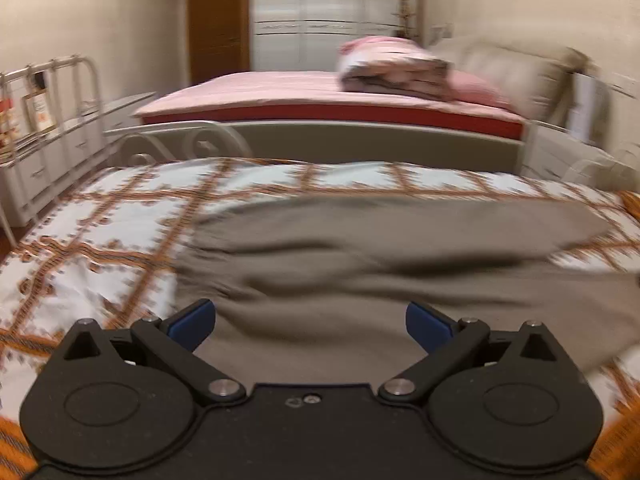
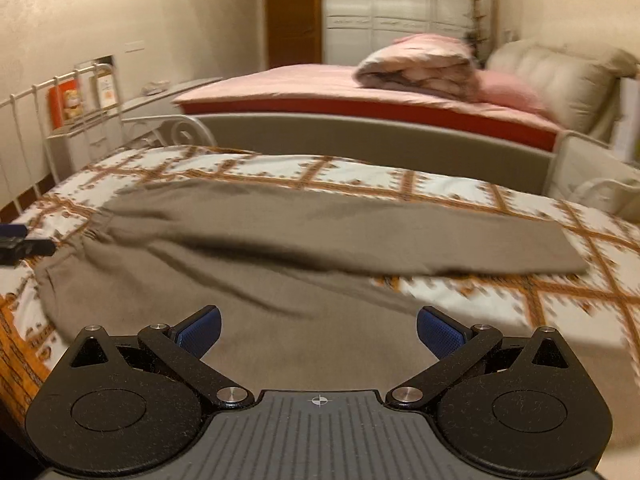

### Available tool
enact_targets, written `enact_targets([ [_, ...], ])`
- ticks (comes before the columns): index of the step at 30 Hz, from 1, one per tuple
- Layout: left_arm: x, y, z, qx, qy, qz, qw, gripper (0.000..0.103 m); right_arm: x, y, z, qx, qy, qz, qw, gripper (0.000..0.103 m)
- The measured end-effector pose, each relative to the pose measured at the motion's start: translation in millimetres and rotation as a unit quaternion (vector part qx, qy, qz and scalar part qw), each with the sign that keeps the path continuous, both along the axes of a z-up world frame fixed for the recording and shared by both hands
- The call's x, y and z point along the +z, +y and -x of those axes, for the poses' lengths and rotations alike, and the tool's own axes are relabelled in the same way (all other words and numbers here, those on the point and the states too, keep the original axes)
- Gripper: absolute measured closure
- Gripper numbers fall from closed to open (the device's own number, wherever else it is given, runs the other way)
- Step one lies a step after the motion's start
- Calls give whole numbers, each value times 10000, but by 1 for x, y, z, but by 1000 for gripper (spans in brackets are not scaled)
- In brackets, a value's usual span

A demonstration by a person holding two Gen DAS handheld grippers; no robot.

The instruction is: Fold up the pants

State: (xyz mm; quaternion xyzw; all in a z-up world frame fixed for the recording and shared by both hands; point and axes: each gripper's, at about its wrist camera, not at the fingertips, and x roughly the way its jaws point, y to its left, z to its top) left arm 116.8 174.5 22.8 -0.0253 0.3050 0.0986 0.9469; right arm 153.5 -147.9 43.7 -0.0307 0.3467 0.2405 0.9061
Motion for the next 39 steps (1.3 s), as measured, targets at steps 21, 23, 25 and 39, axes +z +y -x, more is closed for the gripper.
enact_targets([
  [21, -91, 179, -235, -419, 1150, 66, 9925, 44, -108, 129, -327, 1435, 345, 445, 9881, 26],
  [23, -92, 191, -235, -534, 1118, 336, 9917, 43, -116, 133, -333, 1584, 303, 581, 9852, 26],
  [25, -96, 201, -235, -587, 1105, 566, 9905, 43, -124, 140, -335, 1742, 293, 850, 9806, 26],
  [39, -89, 199, -234, -796, 557, 731, 9926, 82, -126, 147, -338, 1917, 488, 912, 9760, 97],
])
